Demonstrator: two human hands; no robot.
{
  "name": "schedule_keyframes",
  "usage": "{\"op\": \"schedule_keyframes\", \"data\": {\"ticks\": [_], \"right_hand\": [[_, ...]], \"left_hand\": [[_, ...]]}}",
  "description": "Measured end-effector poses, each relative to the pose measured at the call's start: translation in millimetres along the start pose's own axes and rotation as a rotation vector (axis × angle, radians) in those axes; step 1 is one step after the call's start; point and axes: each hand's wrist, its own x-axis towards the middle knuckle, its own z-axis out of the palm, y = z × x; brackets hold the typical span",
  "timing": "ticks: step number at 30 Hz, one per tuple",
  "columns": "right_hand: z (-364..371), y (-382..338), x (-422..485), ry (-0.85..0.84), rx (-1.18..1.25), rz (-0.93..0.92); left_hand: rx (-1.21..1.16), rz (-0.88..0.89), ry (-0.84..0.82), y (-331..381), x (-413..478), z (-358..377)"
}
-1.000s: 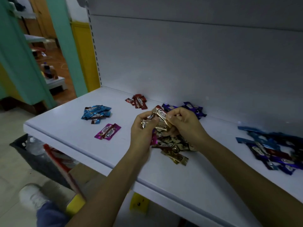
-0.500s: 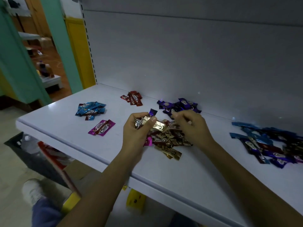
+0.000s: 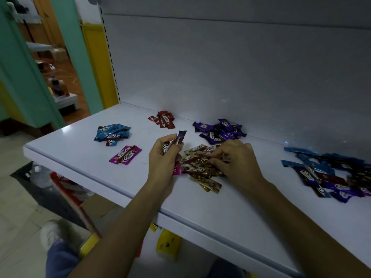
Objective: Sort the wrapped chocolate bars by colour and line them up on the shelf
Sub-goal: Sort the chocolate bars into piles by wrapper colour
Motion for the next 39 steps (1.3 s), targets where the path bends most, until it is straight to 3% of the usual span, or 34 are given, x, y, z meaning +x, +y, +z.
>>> {"op": "schedule_keyframes", "data": {"ticks": [2,4,6,9,12,16,35,39], "right_hand": [[1,-2,0,-0.041,-0.044,0.006],[2,-4,1,0.051,-0.049,-0.010],[-2,-14,3,0.132,0.164,0.031],[-8,-29,9,0.023,0.635,0.192],[-6,-31,9,-0.046,0.746,0.285],[-9,-29,9,-0.016,0.848,0.427],[-27,16,37,0.205,0.997,0.752],[-19,52,41,0.358,0.700,0.850]], "left_hand": [[0.024,0.011,-0.023,1,-2,1],[0.101,0.072,-0.066,-4,-2,0],[0.263,0.159,-0.122,-11,-2,-1],[0.389,0.214,-0.162,-12,-2,1],[0.448,0.254,-0.212,-12,-1,3],[0.503,0.270,-0.228,-14,-1,5],[0.434,0.200,-0.081,-5,7,19],[0.391,0.158,-0.049,6,10,30]]}}
